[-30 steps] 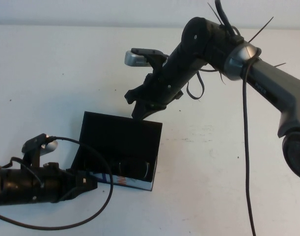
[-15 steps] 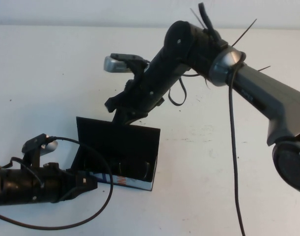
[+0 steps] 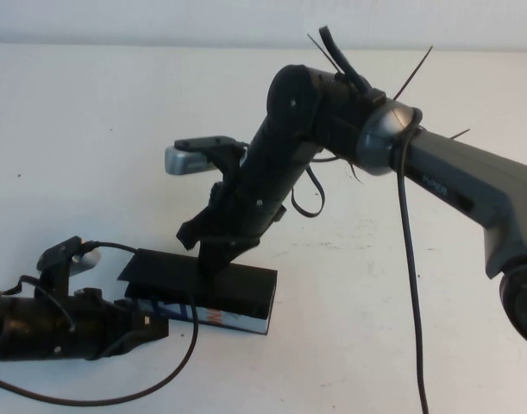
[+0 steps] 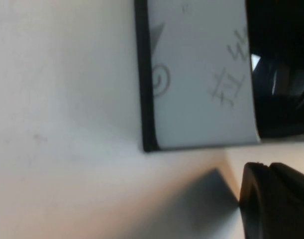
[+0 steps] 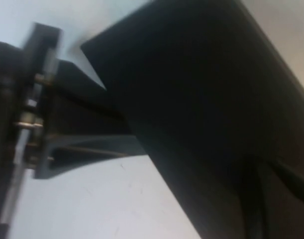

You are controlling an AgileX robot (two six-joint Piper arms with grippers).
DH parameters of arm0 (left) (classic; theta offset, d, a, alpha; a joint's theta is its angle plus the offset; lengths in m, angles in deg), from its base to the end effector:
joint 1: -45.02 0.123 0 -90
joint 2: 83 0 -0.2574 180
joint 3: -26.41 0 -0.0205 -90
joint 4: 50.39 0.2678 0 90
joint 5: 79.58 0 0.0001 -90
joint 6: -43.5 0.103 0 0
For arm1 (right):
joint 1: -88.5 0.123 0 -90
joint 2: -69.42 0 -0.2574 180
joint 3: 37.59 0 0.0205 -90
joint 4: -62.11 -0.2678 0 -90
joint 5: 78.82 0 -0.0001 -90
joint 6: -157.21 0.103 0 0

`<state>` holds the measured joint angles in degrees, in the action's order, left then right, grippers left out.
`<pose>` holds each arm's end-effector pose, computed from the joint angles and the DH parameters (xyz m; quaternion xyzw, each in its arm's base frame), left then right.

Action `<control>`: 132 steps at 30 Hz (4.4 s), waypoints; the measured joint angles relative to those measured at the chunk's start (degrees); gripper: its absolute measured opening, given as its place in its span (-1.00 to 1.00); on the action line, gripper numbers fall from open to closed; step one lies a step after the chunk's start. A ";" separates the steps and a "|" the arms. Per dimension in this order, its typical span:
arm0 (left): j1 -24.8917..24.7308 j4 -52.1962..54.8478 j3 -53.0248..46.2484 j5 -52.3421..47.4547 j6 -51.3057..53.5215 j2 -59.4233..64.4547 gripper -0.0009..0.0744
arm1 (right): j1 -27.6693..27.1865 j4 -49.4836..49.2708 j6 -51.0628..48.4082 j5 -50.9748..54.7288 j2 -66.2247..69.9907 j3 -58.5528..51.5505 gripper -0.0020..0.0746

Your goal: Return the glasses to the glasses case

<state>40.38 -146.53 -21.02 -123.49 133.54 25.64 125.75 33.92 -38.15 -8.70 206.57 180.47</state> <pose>0.2401 -0.0908 0.0658 0.0656 0.8999 -0.3837 0.1964 0.3523 0.3254 0.1861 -0.3733 0.8926 0.2488 0.0448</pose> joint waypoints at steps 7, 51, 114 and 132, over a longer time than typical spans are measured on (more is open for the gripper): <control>0.00 14.16 0.00 7.97 -12.37 -8.73 -0.99 | 0.14 0.38 -0.14 0.00 0.00 -2.39 -0.98; 0.00 34.66 -4.23 34.08 -30.80 -87.00 -0.99 | 0.35 17.29 13.75 -4.52 -63.07 -41.18 -0.98; 0.00 32.72 -30.48 43.41 -31.47 -93.49 -0.99 | -34.39 25.80 19.79 -64.56 -128.06 -115.96 -0.98; 0.00 32.72 -30.48 43.41 -31.47 -93.49 -0.99 | -34.39 24.68 17.65 -49.71 -129.02 -115.96 -0.98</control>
<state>40.38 -113.81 -51.49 -80.08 102.08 -67.85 91.36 58.61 -20.51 -58.41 77.55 64.51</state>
